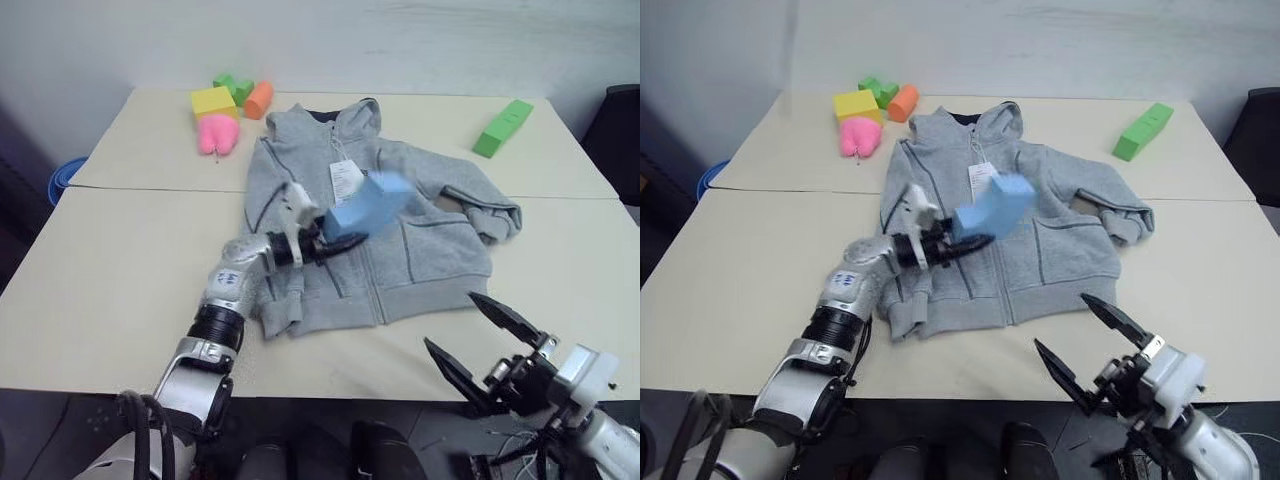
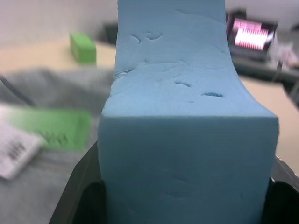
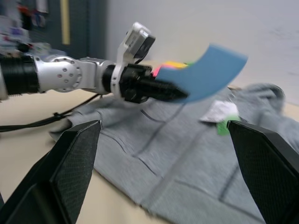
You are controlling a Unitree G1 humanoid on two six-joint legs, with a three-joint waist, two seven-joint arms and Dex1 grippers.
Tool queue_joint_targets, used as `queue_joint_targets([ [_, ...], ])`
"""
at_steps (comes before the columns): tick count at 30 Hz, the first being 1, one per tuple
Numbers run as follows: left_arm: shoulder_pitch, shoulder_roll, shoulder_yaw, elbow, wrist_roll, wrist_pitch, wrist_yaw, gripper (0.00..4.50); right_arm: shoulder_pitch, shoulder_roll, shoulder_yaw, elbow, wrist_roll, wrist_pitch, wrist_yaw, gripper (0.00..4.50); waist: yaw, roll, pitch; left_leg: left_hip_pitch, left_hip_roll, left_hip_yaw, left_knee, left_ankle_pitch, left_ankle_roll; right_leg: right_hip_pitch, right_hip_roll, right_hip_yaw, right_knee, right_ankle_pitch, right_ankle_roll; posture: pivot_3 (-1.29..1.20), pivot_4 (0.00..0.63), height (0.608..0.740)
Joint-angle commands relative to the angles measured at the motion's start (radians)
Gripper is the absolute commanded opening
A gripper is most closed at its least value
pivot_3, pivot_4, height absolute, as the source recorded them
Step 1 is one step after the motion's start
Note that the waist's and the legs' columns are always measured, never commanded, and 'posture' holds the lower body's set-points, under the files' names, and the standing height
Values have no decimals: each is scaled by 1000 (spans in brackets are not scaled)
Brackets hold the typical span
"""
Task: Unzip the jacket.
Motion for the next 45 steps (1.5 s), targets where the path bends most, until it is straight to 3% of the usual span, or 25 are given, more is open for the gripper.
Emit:
queue_joint_targets([
  [1,65,55,159,-141,-66,-52,103,2511,-53,-83,78,33,-44,5,99,4500,-7,0,0,0,0,-1,0,0,0,0,-2,0,0,0,0,0,150,740],
  [6,311,219,384,-421,-10,99,424,2511,-199,-80,154,124,-26,-6,140,4500,-22,-1,1,0,0,-1,0,0,0,0,-4,-1,0,0,0,0,150,740],
  [9,503,298,492,-494,64,145,544,2511,-239,-60,177,150,-9,2,146,4500,-16,-2,1,0,0,-4,0,0,0,1,-6,0,0,0,0,0,150,740],
  [14,672,329,583,-537,124,251,696,2511,-253,-58,184,156,4,20,142,4500,19,-4,0,-1,-3,-8,0,-2,2,3,-9,-1,-1,0,0,0,150,740],
  [17,697,322,620,-497,97,290,718,2511,-262,-40,181,154,-2,16,110,4500,20,-7,-2,-1,-4,-9,0,-3,3,4,-11,-2,-2,0,0,0,150,740],
  [18,695,315,628,-485,86,290,722,3233,-266,-35,180,153,-5,17,100,4500,18,-7,-2,-1,-4,-9,0,-4,2,4,-11,-2,-2,0,0,0,150,740],
  [22,675,307,629,-468,49,307,715,4433,-285,-35,180,154,-11,30,79,4500,10,-7,-2,-1,-2,-9,0,-4,0,3,-10,-2,-1,0,0,0,150,740],
  [26,590,274,717,-474,-56,377,812,4472,-288,-49,171,149,-12,58,58,4500,8,-7,-2,-1,-1,-8,0,-4,0,3,-9,-2,0,0,0,0,150,740],
  [29,487,262,790,-527,-140,326,868,4472,-242,-73,123,121,32,94,50,4500,10,-8,-2,-1,-1,-7,0,-4,0,3,-9,-2,0,0,0,0,150,740],
  [35,471,355,640,-568,-92,240,713,4472,-181,-92,95,121,60,119,60,4500,10,-8,-2,0,-3,-5,0,-4,1,3,-8,-2,-1,0,0,0,150,740],
  [39,452,465,393,-528,-4,123,444,4472,-174,-101,97,115,33,148,31,4500,13,-8,-2,1,-3,-2,0,-4,1,2,-6,-4,0,0,0,0,150,740],
  [45,307,629,38,-266,138,-141,-77,4472,-233,-139,162,27,-43,311,-82,4500,2,-6,-2,0,-2,2,0,-3,0,-2,-4,-3,1,0,-1,0,150,740],
])
